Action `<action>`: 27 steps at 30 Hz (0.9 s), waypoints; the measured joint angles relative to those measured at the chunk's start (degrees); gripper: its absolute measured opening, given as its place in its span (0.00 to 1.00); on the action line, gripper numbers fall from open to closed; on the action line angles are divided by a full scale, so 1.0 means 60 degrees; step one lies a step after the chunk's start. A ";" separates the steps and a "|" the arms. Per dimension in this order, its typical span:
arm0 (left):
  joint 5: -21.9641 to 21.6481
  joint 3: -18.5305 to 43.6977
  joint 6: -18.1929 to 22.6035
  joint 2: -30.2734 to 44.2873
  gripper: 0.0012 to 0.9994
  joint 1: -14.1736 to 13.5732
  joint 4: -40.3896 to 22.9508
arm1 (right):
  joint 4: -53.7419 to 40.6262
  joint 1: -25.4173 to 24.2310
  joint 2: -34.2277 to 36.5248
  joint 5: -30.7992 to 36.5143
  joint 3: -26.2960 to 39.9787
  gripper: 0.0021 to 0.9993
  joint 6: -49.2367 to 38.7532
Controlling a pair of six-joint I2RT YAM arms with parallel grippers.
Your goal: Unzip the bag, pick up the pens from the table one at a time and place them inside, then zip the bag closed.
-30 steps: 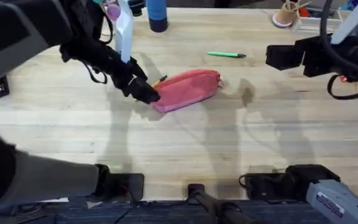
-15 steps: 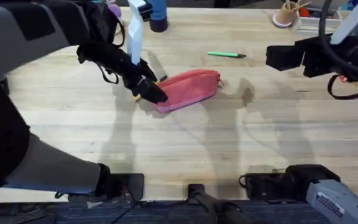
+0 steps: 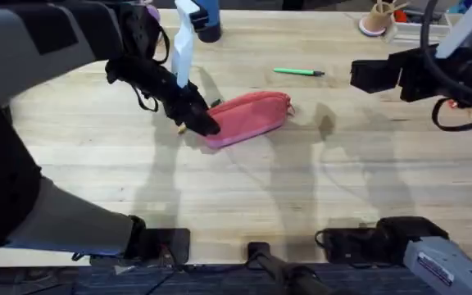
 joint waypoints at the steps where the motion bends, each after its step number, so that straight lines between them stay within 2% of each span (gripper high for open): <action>1: -0.0017 0.0000 0.0003 0.0000 0.71 0.0000 -0.0004 | 0.0000 0.0000 0.0000 0.0000 0.0000 1.00 0.0000; 2: -0.0063 0.0000 -0.0003 0.0000 0.38 0.0000 -0.0015 | 0.0000 0.0000 0.0000 0.0000 0.0000 1.00 0.0003; 3: -0.0068 0.0000 -0.0001 0.0000 0.26 -0.0006 -0.0015 | 0.0000 0.0000 0.0000 0.0000 0.0000 1.00 0.0000; 5: -0.0080 0.0000 0.0052 0.0000 0.07 -0.0033 0.0021 | 0.0015 0.0000 0.0000 0.0000 0.0000 1.00 0.0000; 12: -0.0102 0.0000 0.0034 0.0000 0.04 -0.0051 0.0022 | 0.0027 0.0000 0.0000 -0.0046 0.0000 1.00 0.0004; 18: -0.0102 0.0000 0.0036 0.0000 0.04 -0.0051 0.0022 | 0.0028 0.0000 0.0000 -0.0827 0.0001 1.00 -0.0126; 19: -0.0102 0.0000 0.0036 0.0000 0.04 -0.0051 0.0019 | -0.0199 0.0000 0.0045 -0.1234 0.0170 1.00 -0.0288; 22: -0.0102 0.0000 0.0029 0.0000 0.04 -0.0051 0.0022 | -0.0725 -0.0004 0.0383 -0.1519 0.0783 1.00 -0.0539; 27: -0.0102 0.0000 0.0029 0.0000 0.04 -0.0051 0.0015 | -0.2366 -0.0152 0.1634 -0.2335 0.2498 1.00 -0.1351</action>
